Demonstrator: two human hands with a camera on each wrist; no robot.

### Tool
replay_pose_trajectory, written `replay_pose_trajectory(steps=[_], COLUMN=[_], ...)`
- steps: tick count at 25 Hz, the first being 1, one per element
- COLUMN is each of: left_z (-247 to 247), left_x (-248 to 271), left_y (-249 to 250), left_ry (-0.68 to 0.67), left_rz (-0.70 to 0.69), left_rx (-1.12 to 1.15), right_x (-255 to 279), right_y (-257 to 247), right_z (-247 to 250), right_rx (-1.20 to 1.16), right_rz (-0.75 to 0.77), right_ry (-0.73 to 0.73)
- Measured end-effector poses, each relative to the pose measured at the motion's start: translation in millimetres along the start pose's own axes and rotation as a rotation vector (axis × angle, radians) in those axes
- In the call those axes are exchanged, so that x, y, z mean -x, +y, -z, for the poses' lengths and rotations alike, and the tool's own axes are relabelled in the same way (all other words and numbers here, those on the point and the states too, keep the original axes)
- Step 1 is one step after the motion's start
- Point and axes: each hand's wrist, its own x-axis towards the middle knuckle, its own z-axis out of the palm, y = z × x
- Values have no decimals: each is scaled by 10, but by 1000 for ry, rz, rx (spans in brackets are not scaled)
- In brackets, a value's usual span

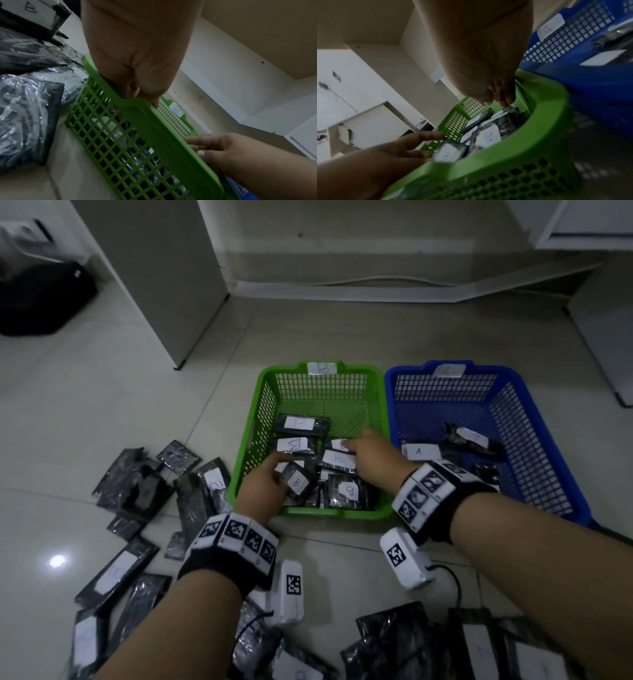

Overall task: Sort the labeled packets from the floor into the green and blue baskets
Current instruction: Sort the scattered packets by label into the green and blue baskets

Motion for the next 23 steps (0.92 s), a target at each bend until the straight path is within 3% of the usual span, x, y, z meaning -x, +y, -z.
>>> replay_pose_trajectory(steps=[3,5,8,10,12,14,16,18,23], left_z=[-12,-32,-155,-311,-522,-723,-868,-946,-936], left_x=[-28,-26,291,664,1023,1330,1528,1605,1493], left_y=[10,-38,-98,-54,-78,-147,-254,-316,-208], left_ry=[-139,-62,335,422,204,-182,-483,-598,-682], left_rz=[-58,-70,-283,-436,-524,-437,-350,-354,-233], left_rx=[-157,-181,-150,-200,-150,-71,-124,-235,-208], right_x=[551,995,1484,1610,1671,1791,1932,2040,1902], right_y=[-63,-96,-48,36,142,248,293,309,311], right_z=[-54,-181,-487,-623,-664,-681,-740,-822,-727], right_rx=[-312,-421,-412,-244,-22,75,105,73,-83], right_rz=[62,125,119,106,65,-5,-33,-30,-101], right_ry=[234,320,151,-106,-294,-405,-464,-466,-450])
